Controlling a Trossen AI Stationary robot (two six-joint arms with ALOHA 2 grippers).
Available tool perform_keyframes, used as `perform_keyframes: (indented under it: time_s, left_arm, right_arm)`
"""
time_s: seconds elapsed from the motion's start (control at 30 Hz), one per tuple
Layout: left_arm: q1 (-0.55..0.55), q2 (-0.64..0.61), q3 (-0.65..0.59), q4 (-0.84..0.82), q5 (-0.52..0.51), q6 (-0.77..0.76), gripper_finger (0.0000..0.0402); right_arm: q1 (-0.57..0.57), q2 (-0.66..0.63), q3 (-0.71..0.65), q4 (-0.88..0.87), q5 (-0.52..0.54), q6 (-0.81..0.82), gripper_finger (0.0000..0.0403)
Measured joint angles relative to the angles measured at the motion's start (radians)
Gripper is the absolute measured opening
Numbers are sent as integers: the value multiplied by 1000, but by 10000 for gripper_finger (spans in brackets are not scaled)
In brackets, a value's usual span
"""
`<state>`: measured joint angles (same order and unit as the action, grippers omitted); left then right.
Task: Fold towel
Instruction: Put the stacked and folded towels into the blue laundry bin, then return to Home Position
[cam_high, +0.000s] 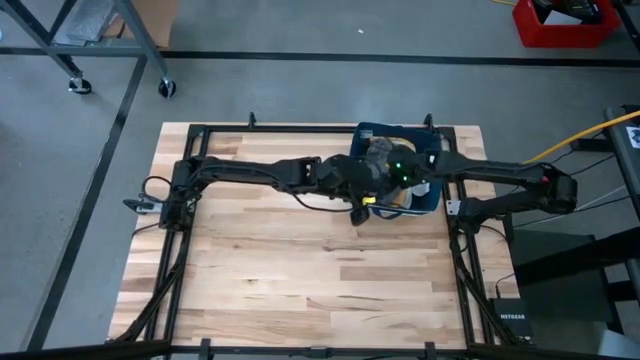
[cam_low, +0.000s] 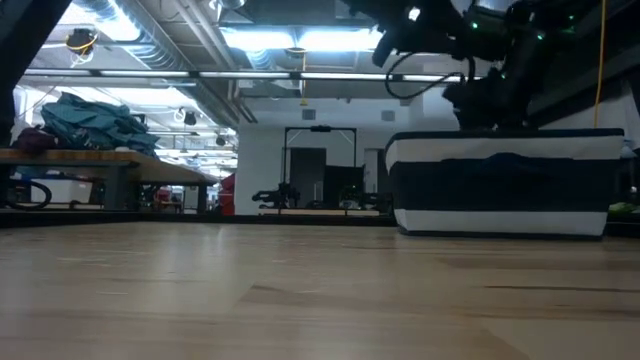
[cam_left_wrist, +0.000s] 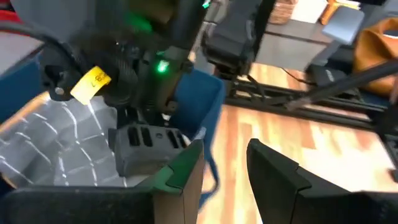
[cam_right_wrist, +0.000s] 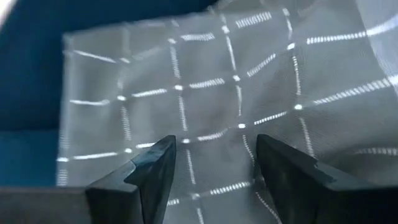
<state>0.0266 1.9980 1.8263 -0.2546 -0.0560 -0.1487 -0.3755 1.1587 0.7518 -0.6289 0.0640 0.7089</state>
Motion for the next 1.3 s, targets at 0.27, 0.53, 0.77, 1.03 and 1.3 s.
perform_keyframes:
  time_s: [0.27,0.53,0.77,1.03,1.3]
  left_arm:
    - [-15,-3,0,-14,0,0,114]
    - [-15,-3,0,-44,1,-2,114]
    - [-15,-14,0,-51,0,-1,114]
    - [-12,-183,-1,-188,-4,118,114]
    - [-46,-498,-1,-512,-143,152,114]
  right_arm:
    - [65,-2,-146,16,71,83,230]
    - [83,-17,-124,60,125,124,230]
    - [81,-77,44,73,138,61,230]
    - [82,-203,257,49,108,-39,230]
    - [144,-492,310,1,83,-141,230]
